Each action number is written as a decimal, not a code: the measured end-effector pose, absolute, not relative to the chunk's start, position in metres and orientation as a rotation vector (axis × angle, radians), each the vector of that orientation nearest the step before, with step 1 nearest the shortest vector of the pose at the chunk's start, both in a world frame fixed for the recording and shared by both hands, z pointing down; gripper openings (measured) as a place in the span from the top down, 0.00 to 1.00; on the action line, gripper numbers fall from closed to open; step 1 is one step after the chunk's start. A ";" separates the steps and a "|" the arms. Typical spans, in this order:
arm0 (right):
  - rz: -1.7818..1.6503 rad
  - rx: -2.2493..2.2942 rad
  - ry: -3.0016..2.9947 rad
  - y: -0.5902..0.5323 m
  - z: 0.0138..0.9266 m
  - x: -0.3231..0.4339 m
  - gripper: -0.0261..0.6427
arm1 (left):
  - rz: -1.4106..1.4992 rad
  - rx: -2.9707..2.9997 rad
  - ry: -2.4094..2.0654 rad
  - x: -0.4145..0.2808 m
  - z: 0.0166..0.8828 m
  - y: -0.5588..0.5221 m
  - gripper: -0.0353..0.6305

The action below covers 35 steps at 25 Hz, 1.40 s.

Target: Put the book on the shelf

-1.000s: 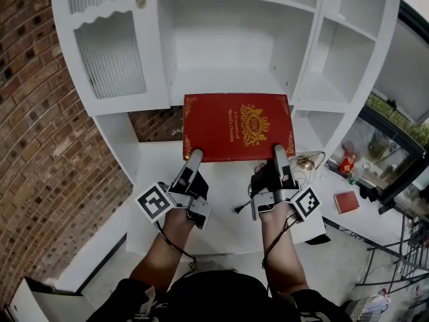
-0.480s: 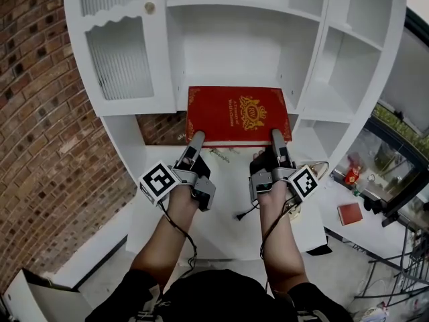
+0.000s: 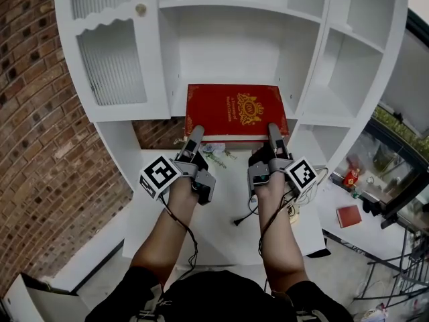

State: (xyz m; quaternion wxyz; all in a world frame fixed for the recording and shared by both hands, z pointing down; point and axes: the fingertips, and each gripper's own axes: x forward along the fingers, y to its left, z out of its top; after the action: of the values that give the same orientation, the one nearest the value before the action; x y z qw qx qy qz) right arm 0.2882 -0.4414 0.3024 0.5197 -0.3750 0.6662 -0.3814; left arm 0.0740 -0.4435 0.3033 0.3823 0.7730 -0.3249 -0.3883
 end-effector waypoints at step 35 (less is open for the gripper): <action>0.144 -1.874 2.007 -0.516 0.225 0.305 0.48 | -0.524 2.626 -1.701 0.080 0.231 -0.526 0.62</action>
State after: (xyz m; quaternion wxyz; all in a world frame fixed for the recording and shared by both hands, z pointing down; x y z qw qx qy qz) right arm 0.3052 -0.5158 0.2252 0.1946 -0.6685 0.7160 0.0513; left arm 0.0798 -0.5256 0.2309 -0.0155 0.8277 -0.5360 -0.1651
